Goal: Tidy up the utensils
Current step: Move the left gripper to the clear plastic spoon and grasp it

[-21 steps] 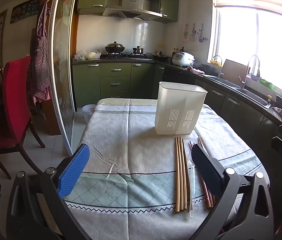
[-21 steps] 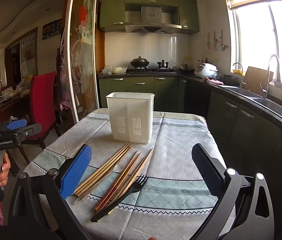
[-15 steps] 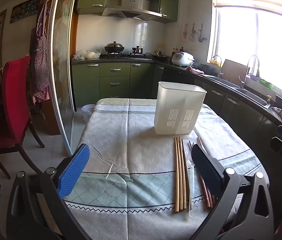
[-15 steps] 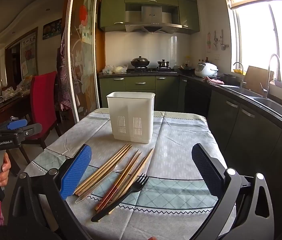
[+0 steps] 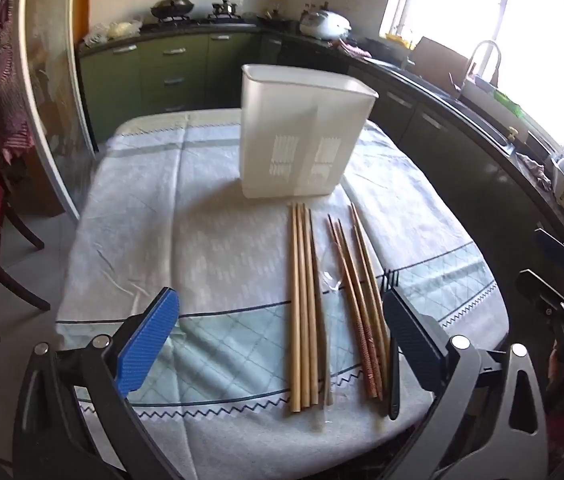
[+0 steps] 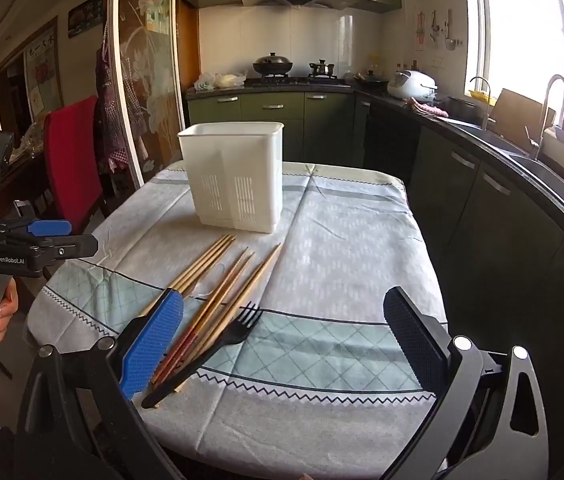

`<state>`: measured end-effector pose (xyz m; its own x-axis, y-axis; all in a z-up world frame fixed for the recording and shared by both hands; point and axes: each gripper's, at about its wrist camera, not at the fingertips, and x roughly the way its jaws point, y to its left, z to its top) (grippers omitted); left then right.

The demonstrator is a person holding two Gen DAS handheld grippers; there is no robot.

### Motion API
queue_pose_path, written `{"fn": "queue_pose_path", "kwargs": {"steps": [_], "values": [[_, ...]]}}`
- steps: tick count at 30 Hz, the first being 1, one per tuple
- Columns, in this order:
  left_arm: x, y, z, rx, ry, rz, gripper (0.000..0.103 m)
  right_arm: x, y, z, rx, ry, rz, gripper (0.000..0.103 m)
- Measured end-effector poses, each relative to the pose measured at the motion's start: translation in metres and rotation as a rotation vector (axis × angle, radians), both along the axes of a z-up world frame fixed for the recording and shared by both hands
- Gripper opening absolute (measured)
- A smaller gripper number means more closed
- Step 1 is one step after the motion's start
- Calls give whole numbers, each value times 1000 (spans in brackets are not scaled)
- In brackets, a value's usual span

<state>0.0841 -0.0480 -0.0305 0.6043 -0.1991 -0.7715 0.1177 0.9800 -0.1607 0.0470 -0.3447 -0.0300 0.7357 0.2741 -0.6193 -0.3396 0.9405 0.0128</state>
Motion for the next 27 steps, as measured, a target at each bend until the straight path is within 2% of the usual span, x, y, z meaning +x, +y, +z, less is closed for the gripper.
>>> {"fn": "queue_pose_path", "kwargs": {"steps": [7, 8, 10, 11, 12, 15, 18, 21, 27], "values": [[52, -64, -42, 37, 251, -185, 95, 12, -26, -13, 25, 50, -42, 99], [57, -71, -47, 51, 277, -200, 91, 12, -29, -15, 30, 56, -43, 99], [65, -82, -56, 90, 319, -217, 69, 14, -32, -19, 36, 68, -44, 99], [68, -84, -59, 103, 336, -215, 64, 16, -33, -22, 39, 72, -44, 99], [70, -85, -63, 113, 350, -209, 58, 17, -35, -23, 41, 76, -44, 99], [78, -87, -70, 133, 373, -199, 55, 20, -36, -26, 47, 81, -41, 99], [83, -93, -77, 152, 398, -208, 43, 23, -34, -28, 53, 84, -38, 99], [88, -98, -84, 182, 417, -216, 40, 24, -32, -29, 57, 86, -33, 99], [96, -99, -93, 185, 440, -229, 32, 28, -28, -31, 56, 93, -19, 99]]}}
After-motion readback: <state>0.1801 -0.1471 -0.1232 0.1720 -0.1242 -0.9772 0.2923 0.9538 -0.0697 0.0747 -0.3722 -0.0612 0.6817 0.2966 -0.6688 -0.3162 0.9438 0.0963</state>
